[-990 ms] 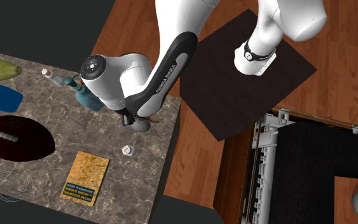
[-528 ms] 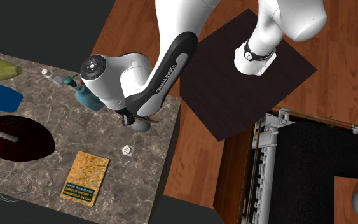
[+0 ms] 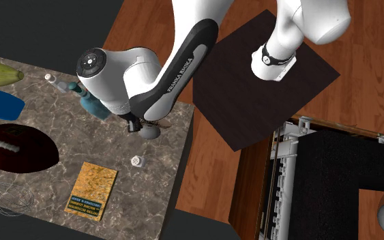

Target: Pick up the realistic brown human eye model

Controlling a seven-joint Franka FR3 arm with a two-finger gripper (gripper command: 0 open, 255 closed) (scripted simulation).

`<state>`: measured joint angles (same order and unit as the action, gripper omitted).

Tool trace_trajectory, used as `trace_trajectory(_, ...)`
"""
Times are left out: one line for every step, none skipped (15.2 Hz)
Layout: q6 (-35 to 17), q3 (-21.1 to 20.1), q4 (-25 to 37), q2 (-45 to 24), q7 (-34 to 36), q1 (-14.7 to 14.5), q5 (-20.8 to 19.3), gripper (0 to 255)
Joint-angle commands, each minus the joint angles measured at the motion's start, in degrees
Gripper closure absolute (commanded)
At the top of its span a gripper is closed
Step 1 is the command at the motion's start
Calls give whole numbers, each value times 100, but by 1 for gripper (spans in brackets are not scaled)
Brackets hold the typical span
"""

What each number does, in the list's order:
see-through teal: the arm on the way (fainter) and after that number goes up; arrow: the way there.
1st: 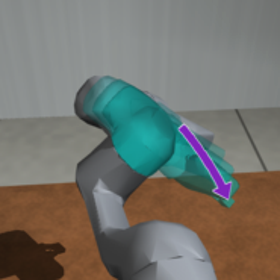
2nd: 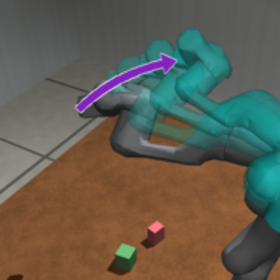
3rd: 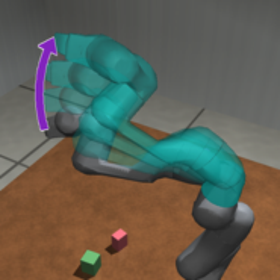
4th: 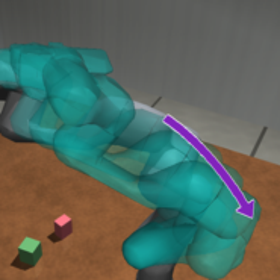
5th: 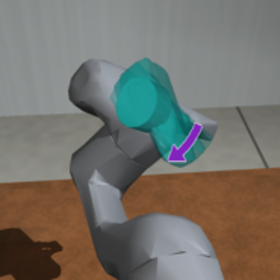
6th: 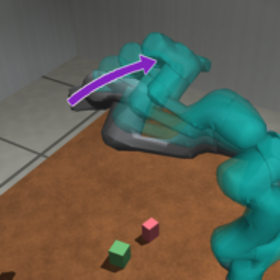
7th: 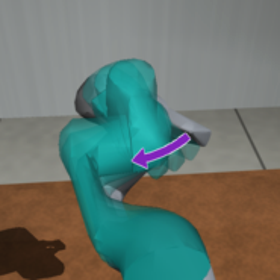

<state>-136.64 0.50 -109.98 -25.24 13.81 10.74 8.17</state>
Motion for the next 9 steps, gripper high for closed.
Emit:
trace_trajectory(123, 6, 13, 111, 22, -6, -15, 255)
trace_trajectory(183, 9, 25, 160, 32, -8, -22, 255)
trace_trajectory(243, 13, 37, 208, 41, -9, -29, 255)
trace_trajectory(304, 16, 51, 255, 50, -10, -36, 255)
trace_trajectory(366, 19, 67, 301, 59, -11, -43, 255)
trace_trajectory(427, 22, 83, 347, 68, -13, -50, 255)
trace_trajectory(489, 24, 101, 392, 77, -14, -56, 255)
trace_trajectory(499, 25, 103, 399, 78, -14, -58, 255)
trace_trajectory(499, 25, 104, 399, 78, -14, -58, 255)
